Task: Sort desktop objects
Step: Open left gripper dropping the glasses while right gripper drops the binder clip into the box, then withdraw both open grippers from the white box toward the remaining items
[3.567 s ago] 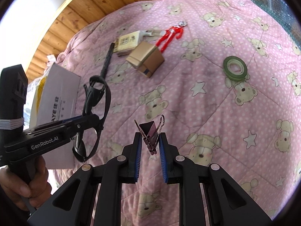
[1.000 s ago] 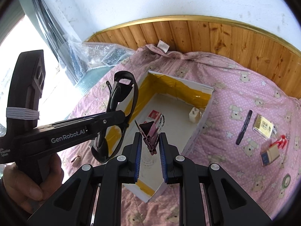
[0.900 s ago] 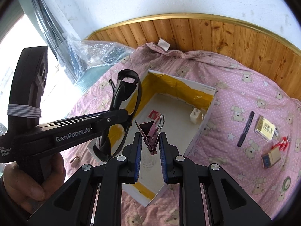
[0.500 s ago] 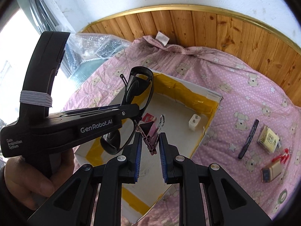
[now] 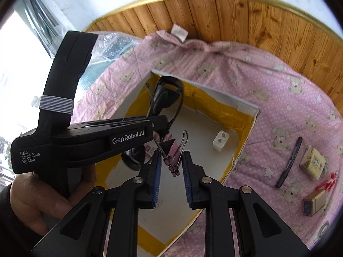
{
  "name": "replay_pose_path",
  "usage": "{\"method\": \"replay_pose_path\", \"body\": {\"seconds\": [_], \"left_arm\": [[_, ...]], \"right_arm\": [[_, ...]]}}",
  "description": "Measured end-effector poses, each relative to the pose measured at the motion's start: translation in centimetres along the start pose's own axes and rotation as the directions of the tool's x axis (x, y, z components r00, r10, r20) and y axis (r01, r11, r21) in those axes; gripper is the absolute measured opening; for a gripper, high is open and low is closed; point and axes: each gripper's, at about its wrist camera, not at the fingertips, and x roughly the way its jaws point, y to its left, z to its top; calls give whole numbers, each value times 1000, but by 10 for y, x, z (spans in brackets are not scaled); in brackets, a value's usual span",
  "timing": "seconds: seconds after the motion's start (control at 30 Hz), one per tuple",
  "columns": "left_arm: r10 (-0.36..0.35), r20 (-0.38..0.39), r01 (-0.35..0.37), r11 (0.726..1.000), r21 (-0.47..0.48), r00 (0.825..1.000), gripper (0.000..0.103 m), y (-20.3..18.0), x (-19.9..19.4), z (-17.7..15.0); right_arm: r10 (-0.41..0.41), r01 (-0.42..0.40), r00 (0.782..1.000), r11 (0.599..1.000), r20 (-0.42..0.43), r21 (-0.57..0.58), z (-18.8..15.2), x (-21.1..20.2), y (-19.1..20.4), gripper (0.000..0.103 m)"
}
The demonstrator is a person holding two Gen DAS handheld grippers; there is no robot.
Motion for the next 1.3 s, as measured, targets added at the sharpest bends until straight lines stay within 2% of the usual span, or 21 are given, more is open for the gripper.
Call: {"method": "replay_pose_path", "body": {"seconds": [0.03,0.07,0.13,0.17,0.4,0.67,0.9,1.3], "left_arm": [[23,-26,-23,1000,-1,999,29,6,13,-2],[46,-44,-47,999,-24,998,29,13,19,-6],[-5,-28,3,998,-57,1000,31,23,13,-12],[-29,-19,28,997,-73,999,36,29,11,-15],[-43,-7,42,991,-131,999,38,50,-13,-22],[-58,-14,56,993,-106,998,38,26,-33,-44],[-56,-14,55,996,-76,998,38,6,-52,-65],[-64,21,65,997,-50,998,38,-2,-88,-91]], "right_arm": [[-1,2,1000,1000,-29,28,0,8,-6,37],[-6,8,999,999,-35,49,-1,9,-11,37],[5,-3,1000,999,-29,53,-7,5,-14,37],[10,-8,1000,998,-26,55,-10,3,-16,37],[40,-38,999,992,-12,119,-32,-18,-28,37],[53,-54,999,988,6,143,-48,-38,-24,37],[63,-65,998,993,26,97,-57,-55,1,37],[56,-59,997,997,54,51,-73,-77,32,37]]}}
